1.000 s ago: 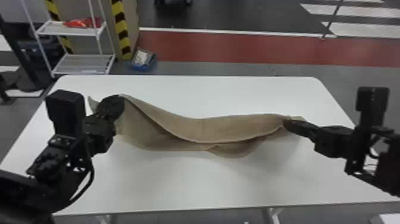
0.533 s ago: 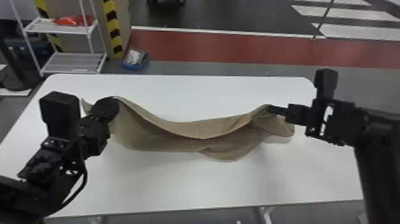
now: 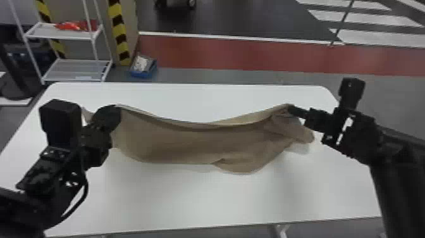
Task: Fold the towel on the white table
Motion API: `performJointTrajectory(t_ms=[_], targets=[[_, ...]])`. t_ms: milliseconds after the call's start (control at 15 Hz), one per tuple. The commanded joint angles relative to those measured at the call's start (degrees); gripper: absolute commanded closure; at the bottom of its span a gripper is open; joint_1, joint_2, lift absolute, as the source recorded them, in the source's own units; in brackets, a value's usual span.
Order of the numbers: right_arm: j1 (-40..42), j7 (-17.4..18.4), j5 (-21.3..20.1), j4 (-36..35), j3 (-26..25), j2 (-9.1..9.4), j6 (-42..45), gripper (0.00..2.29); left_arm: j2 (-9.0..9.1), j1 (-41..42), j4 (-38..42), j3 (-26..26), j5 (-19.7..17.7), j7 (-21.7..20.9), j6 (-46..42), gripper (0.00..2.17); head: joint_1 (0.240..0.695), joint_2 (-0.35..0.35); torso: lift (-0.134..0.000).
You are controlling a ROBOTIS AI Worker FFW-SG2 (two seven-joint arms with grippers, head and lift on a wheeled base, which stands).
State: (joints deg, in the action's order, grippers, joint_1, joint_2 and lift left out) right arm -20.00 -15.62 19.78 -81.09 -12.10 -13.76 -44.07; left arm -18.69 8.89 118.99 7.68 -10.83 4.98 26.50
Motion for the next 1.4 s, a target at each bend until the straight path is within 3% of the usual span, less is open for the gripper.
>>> performJointTrajectory(t_ms=[0, 133, 267, 467, 667, 1000, 1200, 1333], targets=[[6.6, 0.0, 4.2, -9.3, -3.4, -0.04, -0.5, 1.7, -0.2, 0.4, 0.5, -0.7, -0.2, 0.4, -0.7, 1.89, 0.677, -0.12, -0.12], [13.5, -0.1, 10.9, -21.1, -8.4, -0.13, -7.0, 1.7, -0.38, 1.3, 2.1, -2.9, -3.8, 1.3, -2.6, 1.89, 0.677, -0.124, -0.12], [18.9, 0.1, 17.4, -31.1, -13.4, -0.13, -13.0, 1.7, -0.55, 2.6, 5.0, -4.4, -4.3, 4.2, -3.2, 1.89, 0.672, -0.12, -0.12], [22.1, 1.4, 24.8, -39.5, -18.2, -0.13, -20.6, 1.7, -0.91, 4.7, 9.7, -6.9, -5.3, 4.8, -2.6, 1.89, 0.659, -0.099, -0.12], [20.1, 4.0, 33.3, -40.6, -19.8, -0.04, -25.1, 1.7, -0.82, 5.9, 13.3, -7.2, -5.3, 5.0, -1.6, 1.89, 0.649, -0.087, -0.12], [17.5, 7.2, 40.4, -41.1, -19.8, 1.36, -26.7, 1.7, -0.99, 6.1, 16.5, -9.4, -7.3, 8.6, -2.5, 1.89, 0.602, -0.042, -0.12], [18.2, 8.2, 44.6, -42.4, -21.3, 1.98, -28.3, 1.7, -2.66, 6.3, 17.3, -11.4, -9.4, 9.0, -3.0, 1.89, 0.577, -0.013, -0.12], [15.6, 10.3, 40.3, -40.9, -19.6, 1.63, -28.0, 1.7, -3.54, 5.1, 16.0, -11.7, -10.0, 8.9, -2.8, 1.89, 0.567, 0.005, -0.12]])
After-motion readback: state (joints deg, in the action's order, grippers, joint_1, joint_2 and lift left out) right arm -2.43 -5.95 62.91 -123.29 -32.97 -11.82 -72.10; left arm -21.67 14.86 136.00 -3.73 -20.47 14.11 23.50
